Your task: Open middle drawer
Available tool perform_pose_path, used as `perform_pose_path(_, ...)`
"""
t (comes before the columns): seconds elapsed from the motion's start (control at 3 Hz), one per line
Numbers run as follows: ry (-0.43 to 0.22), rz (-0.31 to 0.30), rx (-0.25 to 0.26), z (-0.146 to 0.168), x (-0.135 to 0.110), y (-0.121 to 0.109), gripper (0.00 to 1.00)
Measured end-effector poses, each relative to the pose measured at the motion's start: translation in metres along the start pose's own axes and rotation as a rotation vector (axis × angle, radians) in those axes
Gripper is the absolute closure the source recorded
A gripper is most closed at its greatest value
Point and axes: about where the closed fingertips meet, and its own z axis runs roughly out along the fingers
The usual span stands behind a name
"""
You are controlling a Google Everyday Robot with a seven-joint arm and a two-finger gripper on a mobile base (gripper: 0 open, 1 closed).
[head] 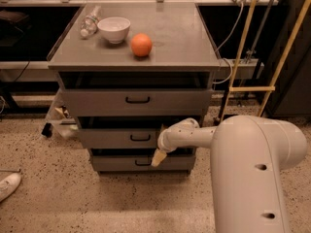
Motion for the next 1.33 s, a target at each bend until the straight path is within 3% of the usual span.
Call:
perform_pose_path(0.33, 0.0, 0.0, 0.0, 0.0, 0.0, 0.0, 0.19)
perform_pose_path(1.33, 0.0, 0.0, 0.0, -0.0001, -0.0001, 0.0, 0.89)
